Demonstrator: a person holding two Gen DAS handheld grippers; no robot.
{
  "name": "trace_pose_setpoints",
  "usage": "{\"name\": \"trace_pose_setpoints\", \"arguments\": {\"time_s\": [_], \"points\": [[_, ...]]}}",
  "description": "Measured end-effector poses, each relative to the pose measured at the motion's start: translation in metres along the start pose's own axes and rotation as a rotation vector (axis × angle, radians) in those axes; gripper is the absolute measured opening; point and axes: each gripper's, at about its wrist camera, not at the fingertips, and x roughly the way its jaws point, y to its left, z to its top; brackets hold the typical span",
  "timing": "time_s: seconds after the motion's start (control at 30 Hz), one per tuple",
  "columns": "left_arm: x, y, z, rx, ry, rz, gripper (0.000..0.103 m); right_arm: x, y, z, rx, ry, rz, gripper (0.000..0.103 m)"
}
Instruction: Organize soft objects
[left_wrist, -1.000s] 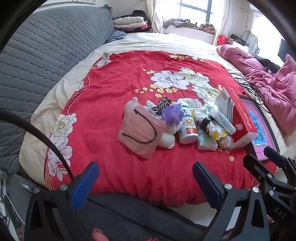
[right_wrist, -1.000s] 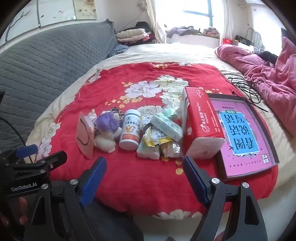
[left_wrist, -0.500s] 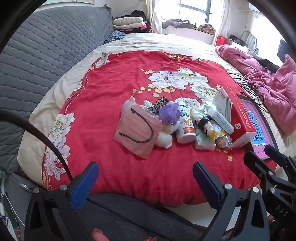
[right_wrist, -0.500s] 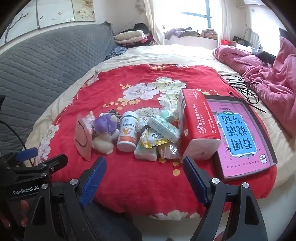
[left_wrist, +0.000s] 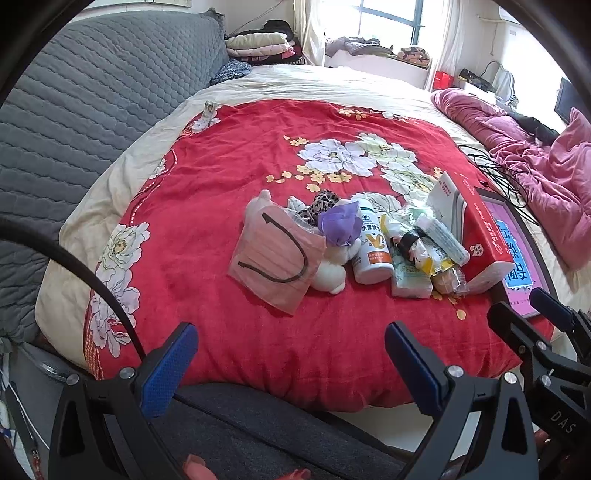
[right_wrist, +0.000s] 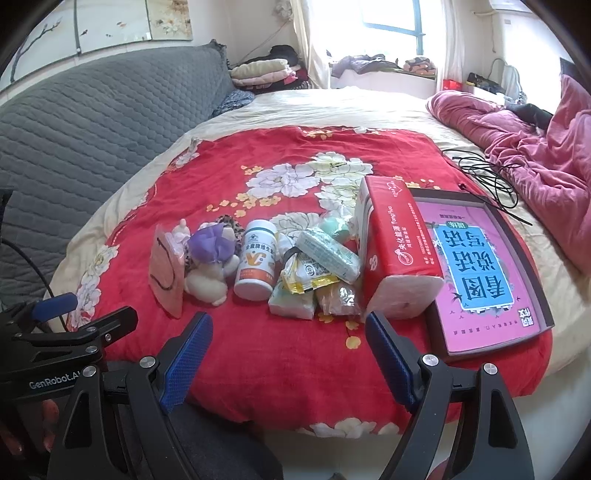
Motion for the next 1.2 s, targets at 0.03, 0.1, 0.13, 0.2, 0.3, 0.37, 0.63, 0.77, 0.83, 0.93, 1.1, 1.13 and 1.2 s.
{"name": "trace_pose_setpoints", "arguments": {"time_s": [0.03, 0.1, 0.13, 0.2, 0.3, 0.37, 0.63, 0.77, 0.83, 0.93, 1.1, 1.13, 1.2], "points": [[0.0, 0.0, 0.0, -0.001, 0.0, -0.002, 0.101, 0.0, 0.0, 0.0, -0.001, 0.0, 0.002, 0.085], [0.001, 0.0, 0.0, -0.005, 0.002, -0.003, 0.102, 0.0, 0.0, 0.0, -0.001, -0.001, -0.001, 0.085], [0.001, 0.0, 0.0, -0.006, -0.001, -0.004, 0.101, 0.0, 0.0, -0.001, -0.001, 0.0, -0.001, 0.085], [0.001, 0.0, 0.0, -0.004, -0.002, -0.002, 0.102, -0.001, 0.001, 0.0, -0.004, -0.003, -0.004, 0.085], [0.001, 0.0, 0.0, -0.01, -0.001, -0.003, 0.102, 0.0, 0.0, -0.001, -0.003, 0.002, -0.006, 0.085], [0.001, 0.0, 0.0, -0.009, 0.0, -0.003, 0.102, -0.001, -0.001, -0.002, -0.005, 0.004, -0.006, 0.085], [0.002, -0.001, -0.001, -0.006, 0.0, -0.006, 0.101, 0.0, 0.001, -0.001, -0.007, 0.008, -0.009, 0.085], [0.002, 0.0, 0.0, -0.014, 0.007, -0.013, 0.101, 0.001, 0.001, -0.002, -0.009, 0.009, -0.012, 0.085], [0.003, 0.0, 0.0, -0.013, 0.008, -0.013, 0.101, 0.001, 0.001, -0.002, -0.01, 0.01, -0.015, 0.085], [0.004, 0.001, 0.0, -0.015, 0.011, -0.018, 0.102, 0.002, 0.0, -0.002, -0.008, 0.012, -0.015, 0.085], [0.009, 0.004, 0.0, -0.032, 0.021, -0.027, 0.102, 0.005, 0.0, -0.002, -0.009, 0.018, -0.014, 0.085], [0.01, 0.005, -0.001, -0.034, 0.021, -0.029, 0.102, 0.006, 0.0, -0.002, -0.008, 0.02, -0.015, 0.085], [0.013, 0.008, 0.0, -0.04, 0.026, -0.037, 0.101, 0.009, -0.001, -0.002, -0.005, 0.024, -0.015, 0.085]]}}
